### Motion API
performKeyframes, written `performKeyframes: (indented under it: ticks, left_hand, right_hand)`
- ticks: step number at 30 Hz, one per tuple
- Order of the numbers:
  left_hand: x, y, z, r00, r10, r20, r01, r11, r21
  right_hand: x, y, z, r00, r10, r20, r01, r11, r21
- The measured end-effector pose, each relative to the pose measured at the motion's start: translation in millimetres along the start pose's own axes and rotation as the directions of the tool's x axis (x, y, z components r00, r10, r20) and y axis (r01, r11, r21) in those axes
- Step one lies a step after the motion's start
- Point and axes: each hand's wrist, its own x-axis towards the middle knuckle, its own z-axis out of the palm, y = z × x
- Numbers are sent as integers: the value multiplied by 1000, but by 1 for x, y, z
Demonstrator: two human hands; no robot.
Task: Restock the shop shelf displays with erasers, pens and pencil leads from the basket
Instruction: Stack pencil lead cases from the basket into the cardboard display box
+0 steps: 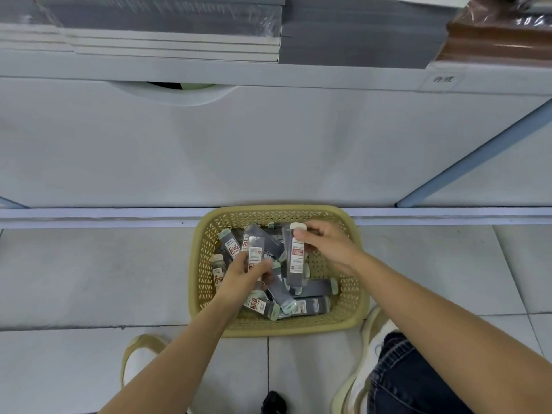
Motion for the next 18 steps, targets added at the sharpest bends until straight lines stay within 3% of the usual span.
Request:
performKeyframes:
  ticks: [5, 12, 18]
  left_hand:
    - [-3, 10, 14, 992, 10, 123, 12, 983, -181]
    - [-7, 17, 0, 998, 61, 22, -56, 984, -167]
    - [-9, 23, 6, 980, 125, 156, -135, 989, 58]
  right_hand:
    - [-2, -3, 27, 999, -39, 21, 37, 993, 111]
    - [2, -16, -2, 985, -23, -172, 70, 960, 273]
    - [2, -18, -9, 998, -26, 64, 15, 987, 160]
